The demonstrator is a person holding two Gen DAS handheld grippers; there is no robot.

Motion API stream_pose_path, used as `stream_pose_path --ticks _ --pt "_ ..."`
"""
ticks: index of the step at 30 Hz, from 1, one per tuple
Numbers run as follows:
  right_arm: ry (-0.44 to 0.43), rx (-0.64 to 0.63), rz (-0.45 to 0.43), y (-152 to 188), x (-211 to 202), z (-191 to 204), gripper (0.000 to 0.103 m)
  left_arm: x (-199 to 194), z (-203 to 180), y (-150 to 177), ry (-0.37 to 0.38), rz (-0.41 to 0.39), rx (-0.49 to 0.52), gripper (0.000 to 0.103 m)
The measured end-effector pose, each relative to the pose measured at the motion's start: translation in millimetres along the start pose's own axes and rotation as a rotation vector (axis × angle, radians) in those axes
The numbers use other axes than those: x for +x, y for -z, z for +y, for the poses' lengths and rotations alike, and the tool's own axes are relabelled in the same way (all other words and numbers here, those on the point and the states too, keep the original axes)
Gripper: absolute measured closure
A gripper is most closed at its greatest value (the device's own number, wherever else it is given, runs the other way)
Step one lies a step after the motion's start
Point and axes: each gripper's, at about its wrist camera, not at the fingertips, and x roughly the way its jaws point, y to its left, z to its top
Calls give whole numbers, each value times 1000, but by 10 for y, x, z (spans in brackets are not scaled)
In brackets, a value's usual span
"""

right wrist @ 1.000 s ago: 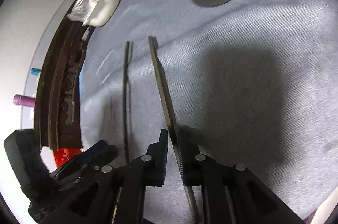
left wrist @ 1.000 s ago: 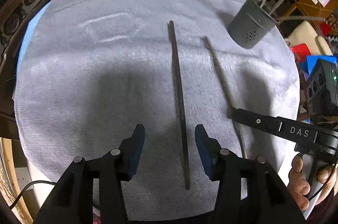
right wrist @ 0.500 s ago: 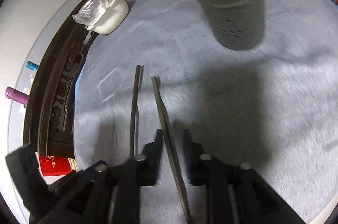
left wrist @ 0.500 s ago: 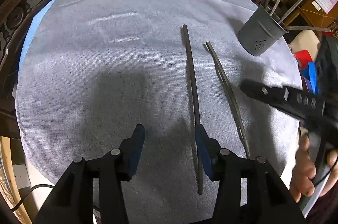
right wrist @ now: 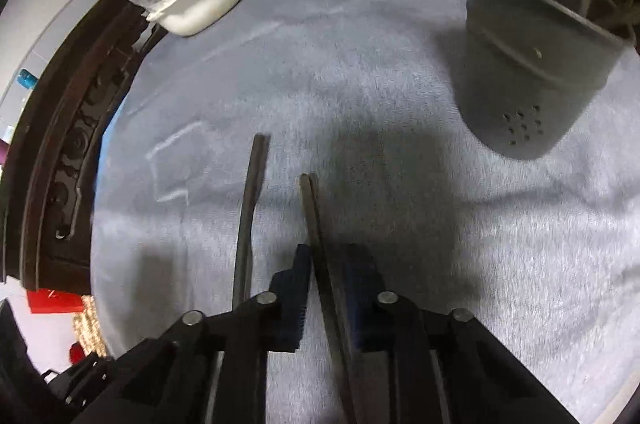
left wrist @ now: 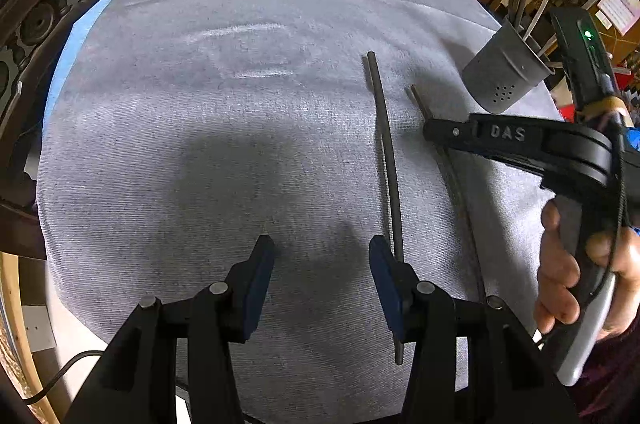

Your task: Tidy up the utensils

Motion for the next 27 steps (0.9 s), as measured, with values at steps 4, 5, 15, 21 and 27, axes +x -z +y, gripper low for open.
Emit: stream_pose_path --ticks 4,5,15,21,27 --pt "0 16 -9 1 -16 -53 94 -34 7 12 -4 -6 3 53" --pt "-2 36 -15 3 -30 -90 94 -48 16 5 -6 -7 3 53" --pt "1 208 -53 107 -300 -674 95 -20 -174 -234 -25 -16 54 53" --pt "-27 247 -44 168 -301 -807 95 71 -364 -416 -55 13 99 53" --pt "-71 280 -36 208 -327 -957 93 139 -398 -565 -78 27 94 53"
